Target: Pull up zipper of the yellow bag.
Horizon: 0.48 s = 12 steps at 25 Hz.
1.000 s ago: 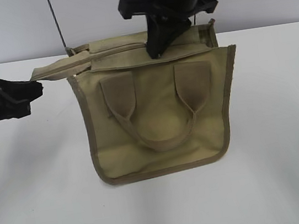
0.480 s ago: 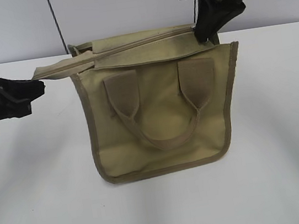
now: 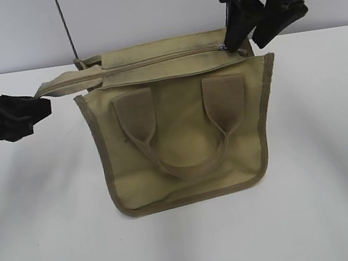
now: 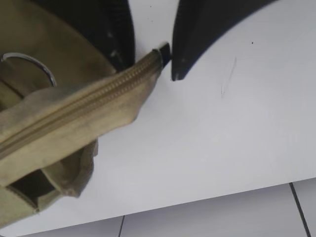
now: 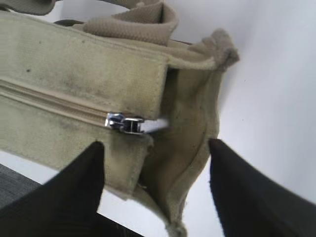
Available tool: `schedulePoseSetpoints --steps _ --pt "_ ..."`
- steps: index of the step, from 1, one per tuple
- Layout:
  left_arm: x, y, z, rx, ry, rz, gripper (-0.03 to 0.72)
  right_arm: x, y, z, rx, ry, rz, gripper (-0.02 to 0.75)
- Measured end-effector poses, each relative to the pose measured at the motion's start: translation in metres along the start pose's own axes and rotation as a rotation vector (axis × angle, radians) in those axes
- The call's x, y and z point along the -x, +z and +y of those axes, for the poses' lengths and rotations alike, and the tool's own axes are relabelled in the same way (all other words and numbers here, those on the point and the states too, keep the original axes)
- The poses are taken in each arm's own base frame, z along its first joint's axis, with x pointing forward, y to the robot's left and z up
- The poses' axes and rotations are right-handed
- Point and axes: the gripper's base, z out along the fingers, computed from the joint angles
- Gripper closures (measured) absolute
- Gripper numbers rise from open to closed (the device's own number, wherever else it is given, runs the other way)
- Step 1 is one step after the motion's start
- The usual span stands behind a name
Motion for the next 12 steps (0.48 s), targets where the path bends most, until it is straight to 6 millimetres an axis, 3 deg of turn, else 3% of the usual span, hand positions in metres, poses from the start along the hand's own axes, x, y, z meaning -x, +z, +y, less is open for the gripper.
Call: schedulePoseSetpoints --steps 2,4,6,12 --pt "-0.001 0.0 0.0 0.002 -0.04 0.009 0.277 -0.001 -0.006 0.002 -0.003 -0.012 -0.014 0.221" --pt "-0.004 0.001 -0.001 0.014 -0.091 0.047 0.181 -0.003 -0.017 0.003 -0.018 -0.028 -0.039 0.168" --pt "-0.01 0.002 -0.003 0.037 -0.103 0.113 0.163 -0.007 -0.031 0.005 -0.043 -0.045 -0.069 0.16" --pt "-0.021 0.004 -0.009 0.155 -0.221 0.238 0.202 -0.024 -0.084 0.013 -0.132 -0.1 -0.193 0.16"
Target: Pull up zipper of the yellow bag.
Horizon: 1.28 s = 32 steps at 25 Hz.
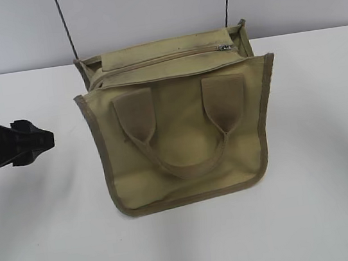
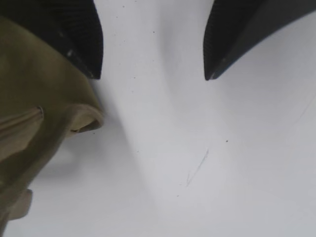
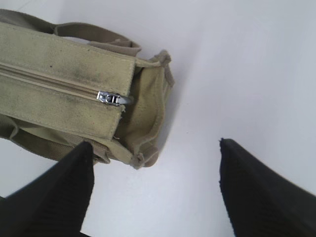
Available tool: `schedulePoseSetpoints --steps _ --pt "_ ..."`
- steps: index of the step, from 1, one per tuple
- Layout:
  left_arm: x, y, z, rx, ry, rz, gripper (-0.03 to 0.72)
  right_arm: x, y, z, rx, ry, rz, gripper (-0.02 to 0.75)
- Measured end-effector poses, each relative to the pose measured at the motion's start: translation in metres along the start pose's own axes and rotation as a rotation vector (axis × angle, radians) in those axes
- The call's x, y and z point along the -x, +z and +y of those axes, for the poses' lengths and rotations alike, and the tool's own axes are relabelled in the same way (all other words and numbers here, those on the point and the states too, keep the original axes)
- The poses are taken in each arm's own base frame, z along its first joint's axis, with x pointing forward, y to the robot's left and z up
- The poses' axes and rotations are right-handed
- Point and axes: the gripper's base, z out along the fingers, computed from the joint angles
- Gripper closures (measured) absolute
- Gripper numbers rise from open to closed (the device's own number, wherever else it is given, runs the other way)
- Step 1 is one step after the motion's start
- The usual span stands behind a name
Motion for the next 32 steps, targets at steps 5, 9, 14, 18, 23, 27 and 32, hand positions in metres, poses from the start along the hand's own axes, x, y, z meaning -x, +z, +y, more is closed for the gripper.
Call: schedulePoseSetpoints --steps 5,9,14,18,23,27,32 --pt "-0.007 0.0 0.008 0.189 -0.011 0.058 0.237 -0.013 -0.055 0.005 -0.056 -0.026 -0.128 0.16" --pt "-0.014 -0.005 0.021 0.346 -0.017 0.144 0.27 -0.032 -0.096 0.012 -0.062 -0.041 -0.223 0.16" --pt "-0.04 -0.013 0.018 0.321 -0.007 0.451 0.283 -0.088 -0.111 0.014 -0.079 -0.06 -0.213 0.16" --pt "-0.046 -0.035 -0.001 0.145 -0.022 0.571 0.274 -0.142 -0.117 0.015 -0.094 -0.065 -0.209 0.16" --pt "-0.032 -0.099 -0.022 0.011 -0.034 0.422 0.175 -0.214 -0.124 0.018 -0.098 -0.072 -0.269 0.16" --pt "-0.04 -0.175 -0.031 -0.033 0.039 0.197 0.155 -0.272 -0.11 0.017 -0.099 -0.076 -0.298 0.16" --pt "-0.078 -0.243 -0.033 -0.053 0.115 -0.014 0.153 -0.318 -0.097 0.016 -0.103 -0.085 -0.372 0.16"
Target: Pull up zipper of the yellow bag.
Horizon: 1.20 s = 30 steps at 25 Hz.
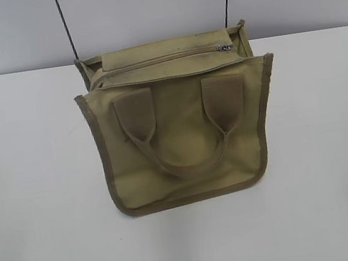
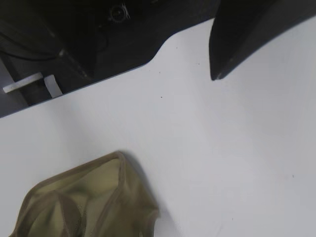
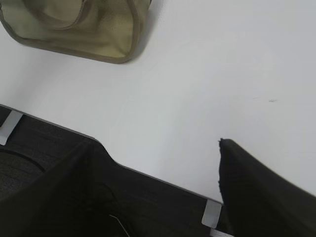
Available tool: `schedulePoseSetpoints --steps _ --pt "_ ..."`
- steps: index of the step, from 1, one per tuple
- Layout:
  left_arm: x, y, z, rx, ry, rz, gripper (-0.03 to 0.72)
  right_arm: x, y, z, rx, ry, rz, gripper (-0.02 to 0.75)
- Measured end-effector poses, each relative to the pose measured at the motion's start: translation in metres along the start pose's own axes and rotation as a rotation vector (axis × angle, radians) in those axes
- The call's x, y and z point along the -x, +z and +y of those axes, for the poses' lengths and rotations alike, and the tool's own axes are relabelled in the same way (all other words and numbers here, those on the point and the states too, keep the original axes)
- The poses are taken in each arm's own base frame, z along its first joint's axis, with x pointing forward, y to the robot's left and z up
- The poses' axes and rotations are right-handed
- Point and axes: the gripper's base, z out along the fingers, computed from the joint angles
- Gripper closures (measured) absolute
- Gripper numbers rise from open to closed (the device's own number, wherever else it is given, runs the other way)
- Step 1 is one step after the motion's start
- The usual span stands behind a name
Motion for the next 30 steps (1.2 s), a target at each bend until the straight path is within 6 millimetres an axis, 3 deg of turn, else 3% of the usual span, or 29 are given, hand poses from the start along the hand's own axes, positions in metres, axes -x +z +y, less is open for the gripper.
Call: schedulePoseSetpoints --steps 4,7,13,17,21,30 --pt "-0.029 -0.029 -0.002 0.026 0.05 -0.14 0.153 -0.022 0.005 0.001 -0.001 -0.001 -0.018 0.16" --pt "-0.039 -0.037 -0.002 0.031 0.063 -0.197 0.156 -0.036 0.018 0.001 0.001 0.001 0.021 0.16" --pt "-0.035 -0.036 0.005 0.112 0.088 -0.225 0.239 -0.035 0.024 0.0 -0.002 0.002 -0.01 0.16" --pt "-0.032 -0.03 0.01 0.161 0.106 -0.261 0.249 -0.03 0.025 0.0 -0.009 0.002 -0.075 0.16" --pt "-0.032 -0.029 0.011 0.162 0.107 -0.271 0.248 -0.036 0.034 -0.001 -0.006 0.002 -0.041 0.16" --pt "-0.032 -0.029 0.011 0.164 0.108 -0.272 0.248 -0.036 0.034 -0.001 -0.006 0.001 -0.041 0.16"
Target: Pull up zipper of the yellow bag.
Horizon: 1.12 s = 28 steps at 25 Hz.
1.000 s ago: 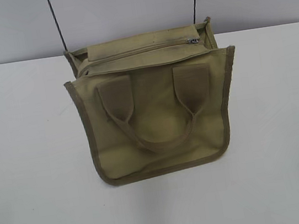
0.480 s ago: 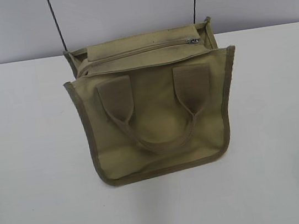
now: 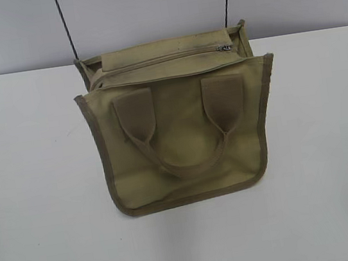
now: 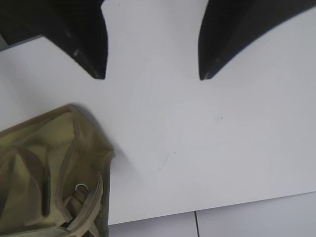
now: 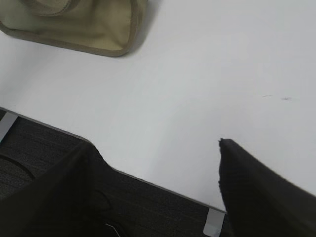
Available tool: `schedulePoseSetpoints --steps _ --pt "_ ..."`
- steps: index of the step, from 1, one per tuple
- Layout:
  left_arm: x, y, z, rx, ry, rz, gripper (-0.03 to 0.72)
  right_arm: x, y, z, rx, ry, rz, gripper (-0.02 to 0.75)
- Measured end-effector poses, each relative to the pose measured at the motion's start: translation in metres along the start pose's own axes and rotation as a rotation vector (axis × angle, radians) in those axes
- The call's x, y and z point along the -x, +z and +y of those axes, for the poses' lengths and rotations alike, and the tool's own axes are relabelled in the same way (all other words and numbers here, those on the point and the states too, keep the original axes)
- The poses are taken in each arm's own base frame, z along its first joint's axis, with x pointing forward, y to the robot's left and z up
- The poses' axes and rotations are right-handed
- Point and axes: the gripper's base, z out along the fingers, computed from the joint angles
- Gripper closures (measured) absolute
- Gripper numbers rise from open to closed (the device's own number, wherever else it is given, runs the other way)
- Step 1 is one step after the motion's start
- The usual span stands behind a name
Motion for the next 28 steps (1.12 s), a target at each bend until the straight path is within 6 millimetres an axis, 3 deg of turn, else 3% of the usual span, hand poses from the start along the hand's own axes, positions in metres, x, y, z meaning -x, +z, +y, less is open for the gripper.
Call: schedulePoseSetpoints --steps 5,15,28 --pt "0.0 0.0 0.0 0.024 -0.011 -0.001 0.248 0.0 0.0 0.0 -0.025 0.024 0.0 0.16" --pt "0.0 0.0 -0.002 0.252 -0.115 0.006 0.248 -0.009 -0.013 0.004 -0.327 0.232 -0.14 0.16" --pt "0.0 0.0 -0.002 0.304 -0.13 0.009 0.248 -0.009 -0.013 0.004 -0.34 0.242 -0.142 0.16"
